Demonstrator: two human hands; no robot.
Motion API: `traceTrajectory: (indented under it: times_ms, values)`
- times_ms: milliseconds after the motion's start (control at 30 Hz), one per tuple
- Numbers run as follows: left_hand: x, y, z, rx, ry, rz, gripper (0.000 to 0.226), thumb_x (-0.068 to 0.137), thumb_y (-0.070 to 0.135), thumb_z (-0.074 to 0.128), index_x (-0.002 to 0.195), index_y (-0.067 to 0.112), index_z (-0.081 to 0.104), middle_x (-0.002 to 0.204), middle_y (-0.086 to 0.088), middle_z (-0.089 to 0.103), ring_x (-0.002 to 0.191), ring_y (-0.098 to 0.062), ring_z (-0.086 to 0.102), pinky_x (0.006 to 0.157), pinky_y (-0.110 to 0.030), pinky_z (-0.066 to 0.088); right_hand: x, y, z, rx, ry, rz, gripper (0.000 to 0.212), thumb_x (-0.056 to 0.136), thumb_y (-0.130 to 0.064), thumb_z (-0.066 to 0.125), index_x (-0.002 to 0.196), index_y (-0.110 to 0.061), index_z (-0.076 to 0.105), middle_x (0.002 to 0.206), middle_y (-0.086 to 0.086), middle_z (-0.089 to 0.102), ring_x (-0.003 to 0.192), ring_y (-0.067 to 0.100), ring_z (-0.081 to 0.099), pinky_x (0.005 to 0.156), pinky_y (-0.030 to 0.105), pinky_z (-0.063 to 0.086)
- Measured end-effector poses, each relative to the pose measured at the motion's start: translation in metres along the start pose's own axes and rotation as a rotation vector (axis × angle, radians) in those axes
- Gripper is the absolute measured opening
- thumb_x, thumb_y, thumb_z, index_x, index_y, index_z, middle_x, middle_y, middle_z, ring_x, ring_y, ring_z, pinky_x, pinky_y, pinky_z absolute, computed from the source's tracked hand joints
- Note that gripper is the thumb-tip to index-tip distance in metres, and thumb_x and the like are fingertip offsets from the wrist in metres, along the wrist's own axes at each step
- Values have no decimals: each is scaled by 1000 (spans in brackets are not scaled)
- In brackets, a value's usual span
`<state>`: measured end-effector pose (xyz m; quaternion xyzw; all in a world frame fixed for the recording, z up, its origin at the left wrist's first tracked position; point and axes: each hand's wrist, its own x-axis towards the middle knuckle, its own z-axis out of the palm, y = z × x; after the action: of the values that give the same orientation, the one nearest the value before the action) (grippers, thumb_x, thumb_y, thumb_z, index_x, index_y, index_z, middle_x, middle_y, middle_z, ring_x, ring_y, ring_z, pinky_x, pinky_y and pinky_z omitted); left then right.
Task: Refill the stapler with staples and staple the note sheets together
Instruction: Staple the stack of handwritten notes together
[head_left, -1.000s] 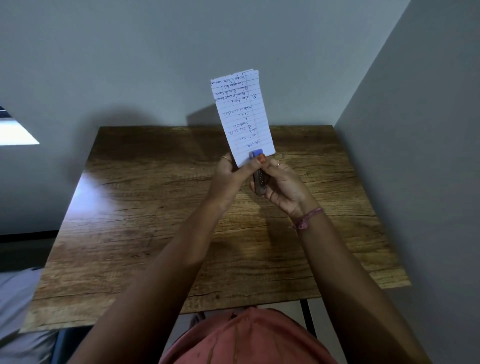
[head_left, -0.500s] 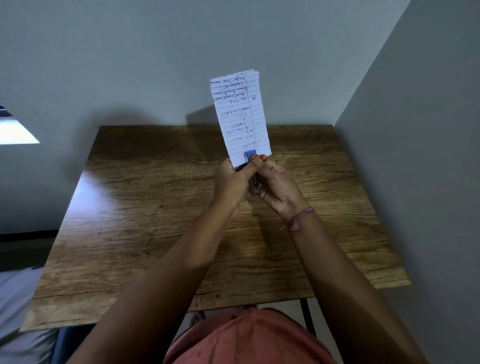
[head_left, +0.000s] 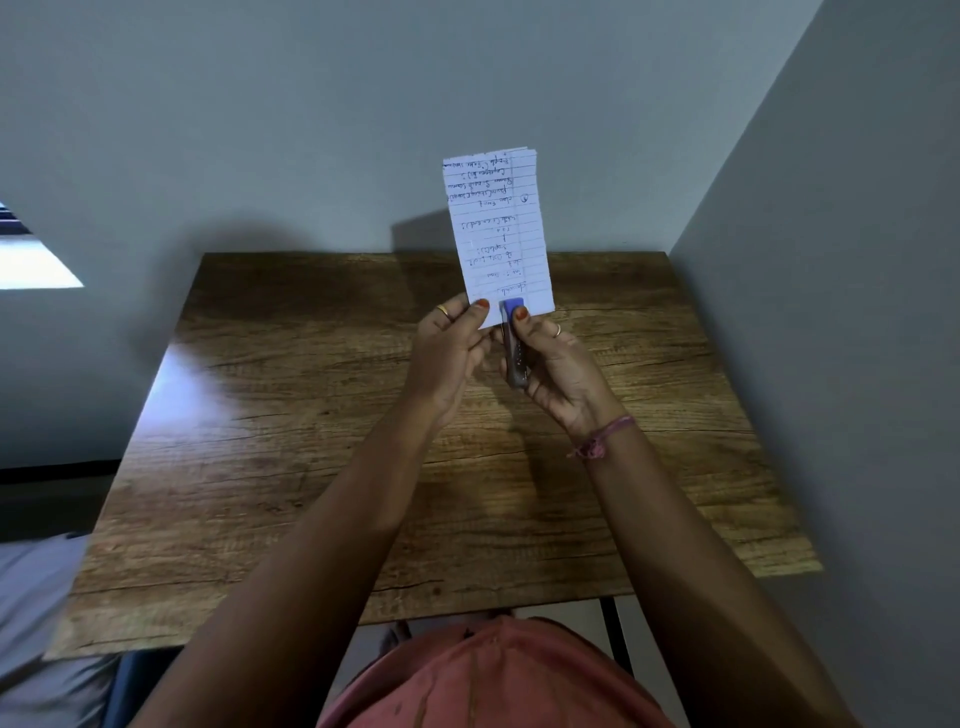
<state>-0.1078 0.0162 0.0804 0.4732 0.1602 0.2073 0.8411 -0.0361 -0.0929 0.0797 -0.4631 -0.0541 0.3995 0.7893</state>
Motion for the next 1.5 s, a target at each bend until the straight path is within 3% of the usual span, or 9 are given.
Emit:
traceTrajectory:
  times_ms: [233,400,633,900,967,1067,1133,1233,1500]
  values:
    - [1,-1,-2,-6,64,-1,21,98,5,45,107,10,63,101,-4,72,92,-13,71,76,-23,56,-4,0,-20,-128,-90,6,23,84,-21,65,104,-10,68,88,4,73,75,10,69,61,24,56]
    - [1,2,-5,-15,55,-11,20,99,7,46,106,17,62,99,3,73,96,-13,70,89,-28,55,-9,11,-50,-261,80,-63,22,89,-16,63,110,-11,67,85,-5,75,78,6,67,60,17,52]
    - [2,7,-10,-59,9,-16,23,99,7,44,111,17,61,103,2,74,101,-15,69,86,-29,56,15,29,-78,-1406,430,-279,35,89,-23,64,120,-6,62,115,16,62,109,28,56,92,40,46]
    - [0,13,-15,-69,-54,-9,27,97,3,46,116,18,59,112,-1,71,109,-23,66,89,-35,55,17,32,-74,-1681,406,-103,47,91,-35,59,130,-11,53,135,12,48,123,31,44,101,45,41]
    - [0,14,-16,-61,-65,-22,27,97,3,46,115,19,59,113,-2,71,110,-23,65,89,-36,55,16,14,-64,-1535,405,-138,44,89,-32,62,126,-9,57,134,11,52,119,25,49,99,42,44]
    - [1,18,-18,-51,-79,-45,26,96,3,47,112,20,59,107,0,74,104,-20,68,81,-31,57,5,-25,-31,-831,322,-247,24,91,-29,61,111,-15,66,104,-3,70,91,6,63,85,32,53]
    - [2,21,-18,-39,-91,-53,25,96,4,47,112,19,59,105,0,75,102,-20,69,78,-29,57,-3,-51,-12,-510,148,-233,20,89,-35,63,96,-19,72,90,-5,74,89,12,67,83,31,53]
    - [5,26,-17,9,-107,-51,24,97,5,46,110,20,59,103,0,75,100,-22,70,76,-28,57,-6,-71,7,-469,-2,-260,27,85,-30,69,106,-14,71,106,6,74,100,20,69,81,29,56]
    - [16,55,-15,255,-118,-56,24,93,17,58,115,7,62,103,-10,74,91,-20,72,69,-28,57,-1,-79,7,-537,31,-272,30,85,-6,66,115,-2,66,111,15,71,102,27,66,84,34,53]
